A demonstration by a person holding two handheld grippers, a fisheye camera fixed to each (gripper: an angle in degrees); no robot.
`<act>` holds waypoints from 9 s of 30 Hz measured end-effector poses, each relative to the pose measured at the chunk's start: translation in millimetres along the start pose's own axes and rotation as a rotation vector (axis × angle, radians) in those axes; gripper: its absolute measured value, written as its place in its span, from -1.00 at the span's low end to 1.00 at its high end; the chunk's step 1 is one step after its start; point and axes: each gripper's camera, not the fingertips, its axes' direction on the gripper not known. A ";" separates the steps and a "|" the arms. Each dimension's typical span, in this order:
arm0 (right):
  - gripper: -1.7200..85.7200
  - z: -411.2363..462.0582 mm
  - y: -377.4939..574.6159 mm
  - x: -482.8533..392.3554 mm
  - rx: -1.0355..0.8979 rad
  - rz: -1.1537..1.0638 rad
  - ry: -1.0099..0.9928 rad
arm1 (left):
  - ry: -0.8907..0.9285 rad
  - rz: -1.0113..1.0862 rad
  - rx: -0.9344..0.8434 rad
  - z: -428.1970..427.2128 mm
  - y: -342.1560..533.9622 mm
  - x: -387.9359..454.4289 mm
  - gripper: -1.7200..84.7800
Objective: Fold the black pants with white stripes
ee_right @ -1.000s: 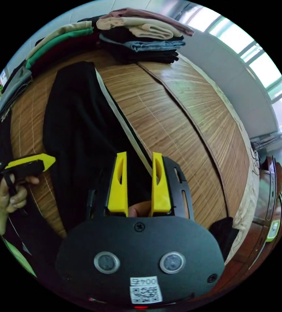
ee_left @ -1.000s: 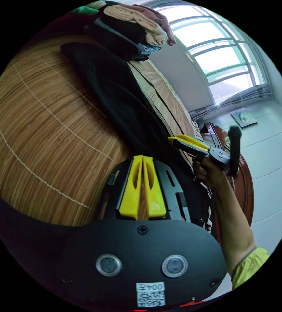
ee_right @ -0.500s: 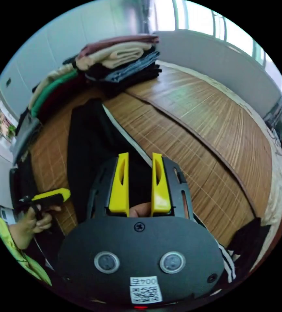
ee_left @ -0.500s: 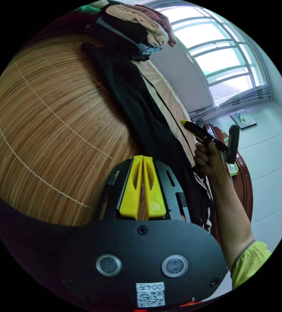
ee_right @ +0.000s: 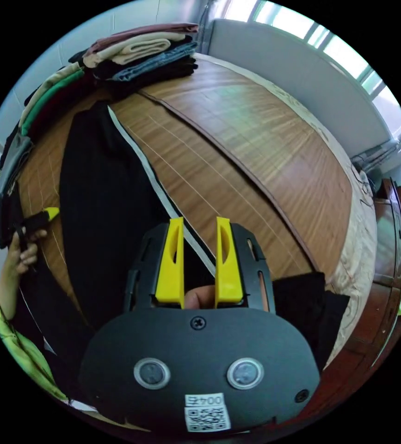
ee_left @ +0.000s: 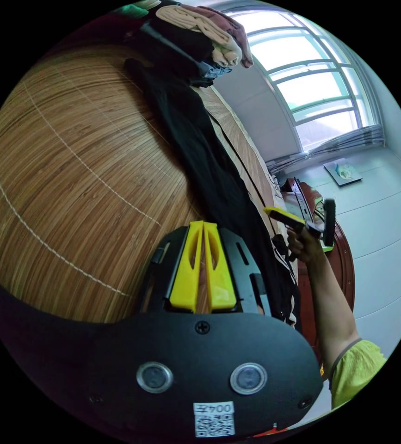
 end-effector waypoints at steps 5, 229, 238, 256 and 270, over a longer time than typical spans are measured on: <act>-0.70 -12.6 54.5 76.1 -0.089 0.047 -0.010 | 0.000 -0.001 0.001 1.8 3.4 0.4 -0.96; -0.87 -475.2 201.0 -1010.3 0.078 -0.892 0.990 | 0.289 -0.075 0.404 -511.6 342.0 -287.5 -0.95; -0.75 -526.0 234.7 -1032.4 0.133 -0.686 0.927 | 0.224 -0.036 0.344 -481.7 383.5 -277.5 -0.93; -0.70 -575.6 427.8 -685.6 0.369 0.504 -0.442 | -0.447 0.515 0.364 -357.5 434.2 -140.2 -0.94; -0.88 -415.0 551.2 -479.5 0.370 1.088 -0.809 | -0.629 0.881 0.193 -215.3 463.6 -104.3 -0.94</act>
